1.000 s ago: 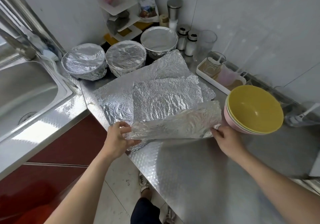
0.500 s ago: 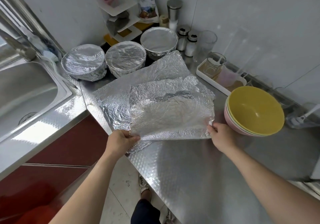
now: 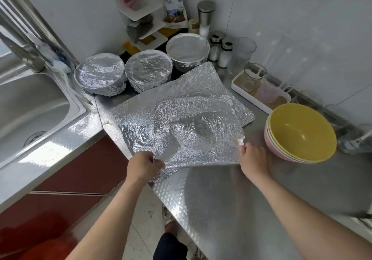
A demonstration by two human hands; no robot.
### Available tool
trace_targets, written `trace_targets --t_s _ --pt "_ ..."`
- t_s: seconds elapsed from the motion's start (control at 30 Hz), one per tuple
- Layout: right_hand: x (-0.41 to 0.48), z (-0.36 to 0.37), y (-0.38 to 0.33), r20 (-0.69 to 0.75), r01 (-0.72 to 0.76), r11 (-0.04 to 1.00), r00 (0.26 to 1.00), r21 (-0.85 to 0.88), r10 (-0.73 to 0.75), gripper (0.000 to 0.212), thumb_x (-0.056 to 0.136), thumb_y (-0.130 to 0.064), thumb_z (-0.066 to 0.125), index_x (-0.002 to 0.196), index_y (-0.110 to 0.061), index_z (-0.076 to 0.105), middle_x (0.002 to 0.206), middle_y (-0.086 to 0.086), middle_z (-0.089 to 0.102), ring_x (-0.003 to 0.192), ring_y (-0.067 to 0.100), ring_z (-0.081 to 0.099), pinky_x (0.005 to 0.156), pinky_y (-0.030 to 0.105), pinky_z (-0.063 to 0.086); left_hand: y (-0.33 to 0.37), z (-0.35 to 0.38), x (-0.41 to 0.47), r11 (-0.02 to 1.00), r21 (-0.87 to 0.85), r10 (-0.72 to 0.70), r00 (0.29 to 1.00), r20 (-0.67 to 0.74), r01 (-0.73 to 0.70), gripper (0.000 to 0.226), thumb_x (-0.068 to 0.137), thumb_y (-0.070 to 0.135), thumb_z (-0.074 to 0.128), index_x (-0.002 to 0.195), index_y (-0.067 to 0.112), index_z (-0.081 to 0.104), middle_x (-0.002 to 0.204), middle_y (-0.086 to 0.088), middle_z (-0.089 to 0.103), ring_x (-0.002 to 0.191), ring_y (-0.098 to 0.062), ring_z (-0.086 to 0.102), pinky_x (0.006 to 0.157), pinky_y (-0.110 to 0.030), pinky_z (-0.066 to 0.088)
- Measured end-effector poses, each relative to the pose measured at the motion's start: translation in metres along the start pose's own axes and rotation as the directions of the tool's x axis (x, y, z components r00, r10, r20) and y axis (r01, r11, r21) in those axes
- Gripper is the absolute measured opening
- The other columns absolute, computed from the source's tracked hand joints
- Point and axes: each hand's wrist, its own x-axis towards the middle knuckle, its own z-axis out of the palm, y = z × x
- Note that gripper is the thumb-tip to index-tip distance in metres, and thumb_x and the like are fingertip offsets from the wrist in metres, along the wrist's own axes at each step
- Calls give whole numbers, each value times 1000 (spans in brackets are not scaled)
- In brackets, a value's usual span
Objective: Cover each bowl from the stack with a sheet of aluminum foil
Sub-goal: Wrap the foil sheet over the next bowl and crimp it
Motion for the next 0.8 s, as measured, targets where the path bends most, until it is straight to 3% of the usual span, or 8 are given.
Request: trace_targets --t_s 0.17,0.27,0.33,0.5,0.6,0.7,0.8 --pt "-3 -5 -3 32 -128 982 992 138 124 24 92 -32 52 100 -9 59 97 17 67 97 38 60 78 41 44 1 0 -3 999 33 24 1000 -13 -24 30 77 24 72 61 8 52 57 -5 60 59 -25 57 50 -27 34" --pt "-6 -6 -2 93 -175 941 984 291 154 34 82 -32 69 109 -14 61 108 10 68 101 34 61 82 39 48 4 0 -8 999 29 47 999 -21 -46 26 79 24 72 67 19 50 72 -5 67 73 -27 63 62 -31 45" --pt "-9 -5 -2 93 -174 933 984 317 152 35 77 -25 74 108 -14 61 108 8 68 100 32 61 81 37 48 4 1 -13 999 0 53 998 -43 -53 22 80 22 72 80 22 50 76 -4 67 78 -27 64 71 -33 48" --pt "-13 -4 -5 35 -156 936 988 314 153 40 75 -20 77 111 -12 61 106 11 67 100 35 58 78 36 43 -2 7 -21 998 -33 50 994 -92 -53 22 80 16 73 95 23 58 70 4 59 74 -23 58 67 -29 41" --pt "-16 -2 -5 5 -137 937 990 320 143 42 75 -19 76 112 -12 58 106 13 66 100 37 55 78 38 43 -3 11 -21 997 -42 59 993 -103 -64 59 78 13 76 132 15 54 76 6 56 80 -21 56 70 -28 38" --pt "-21 -1 -5 -33 -99 947 993 307 115 42 78 -18 74 115 -11 56 107 14 65 100 39 53 79 39 41 -3 13 -23 986 95 154 972 -176 -139 93 73 14 79 150 23 29 113 -7 53 111 -30 49 85 -36 41" --pt "-24 1 -6 -61 -84 954 993 288 106 45 80 -17 72 120 -10 54 110 16 65 101 40 52 83 41 41 7 20 -30 892 308 397 898 -190 -330 79 81 18 73 149 26 34 147 -9 40 132 -34 37 104 -49 40"
